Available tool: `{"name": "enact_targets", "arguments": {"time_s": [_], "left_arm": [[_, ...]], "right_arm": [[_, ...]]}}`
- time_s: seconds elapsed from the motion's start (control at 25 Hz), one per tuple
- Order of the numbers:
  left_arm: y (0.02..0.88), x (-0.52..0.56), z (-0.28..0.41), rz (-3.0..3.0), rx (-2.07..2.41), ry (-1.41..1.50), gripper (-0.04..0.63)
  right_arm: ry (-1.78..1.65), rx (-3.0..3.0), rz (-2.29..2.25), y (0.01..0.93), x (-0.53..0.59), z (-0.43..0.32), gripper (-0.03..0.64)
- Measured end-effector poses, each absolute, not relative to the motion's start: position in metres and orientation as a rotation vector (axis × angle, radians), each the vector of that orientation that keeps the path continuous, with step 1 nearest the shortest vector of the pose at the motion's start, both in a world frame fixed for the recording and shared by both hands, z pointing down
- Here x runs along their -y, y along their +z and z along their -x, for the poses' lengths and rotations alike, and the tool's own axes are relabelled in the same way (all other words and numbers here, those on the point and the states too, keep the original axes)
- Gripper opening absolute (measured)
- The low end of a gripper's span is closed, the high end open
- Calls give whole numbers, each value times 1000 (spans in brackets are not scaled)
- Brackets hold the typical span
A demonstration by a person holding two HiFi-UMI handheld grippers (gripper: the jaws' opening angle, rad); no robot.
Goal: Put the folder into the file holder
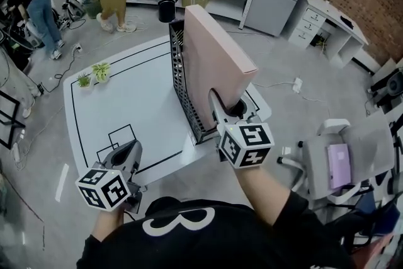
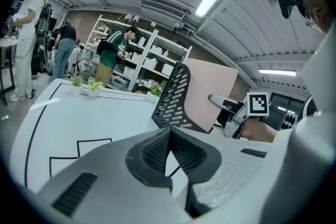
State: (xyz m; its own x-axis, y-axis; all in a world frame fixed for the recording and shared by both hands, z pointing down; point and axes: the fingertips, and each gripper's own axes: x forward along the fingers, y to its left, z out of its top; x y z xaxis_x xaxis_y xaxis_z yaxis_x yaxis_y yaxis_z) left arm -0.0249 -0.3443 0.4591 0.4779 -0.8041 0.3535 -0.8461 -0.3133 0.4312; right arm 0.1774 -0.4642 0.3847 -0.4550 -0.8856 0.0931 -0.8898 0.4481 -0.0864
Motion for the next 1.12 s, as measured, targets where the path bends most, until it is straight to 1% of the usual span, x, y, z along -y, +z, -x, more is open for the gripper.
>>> {"name": "enact_targets", "arguments": {"time_s": [0.28, 0.52, 0.72, 0.76, 0.84, 0.92, 0.96, 1.04, 1.12], "left_arm": [[472, 357, 21, -2145, 1339, 115, 6], [476, 373, 11, -2159, 1302, 131, 6], [478, 373, 6, -2164, 1281, 134, 6], [478, 373, 7, -2163, 1280, 133, 6], [478, 370, 9, -2161, 1280, 134, 6], [479, 366, 11, -2160, 1278, 140, 6], [478, 363, 12, -2160, 1275, 144, 6], [475, 355, 12, -2165, 1266, 151, 6], [470, 347, 11, -2178, 1254, 163, 6]], "right_arm": [[208, 2618, -1582, 411, 465, -179, 144], [172, 2642, -1504, 416, 461, -173, 144], [205, 2655, -1468, 416, 459, -173, 163], [216, 2654, -1464, 416, 458, -173, 169], [202, 2636, -1455, 418, 456, -175, 203], [163, 2602, -1452, 422, 453, -178, 261], [147, 2588, -1456, 421, 450, -180, 278], [104, 2570, -1471, 415, 443, -186, 295], [50, 2542, -1488, 406, 434, -193, 296]]}}
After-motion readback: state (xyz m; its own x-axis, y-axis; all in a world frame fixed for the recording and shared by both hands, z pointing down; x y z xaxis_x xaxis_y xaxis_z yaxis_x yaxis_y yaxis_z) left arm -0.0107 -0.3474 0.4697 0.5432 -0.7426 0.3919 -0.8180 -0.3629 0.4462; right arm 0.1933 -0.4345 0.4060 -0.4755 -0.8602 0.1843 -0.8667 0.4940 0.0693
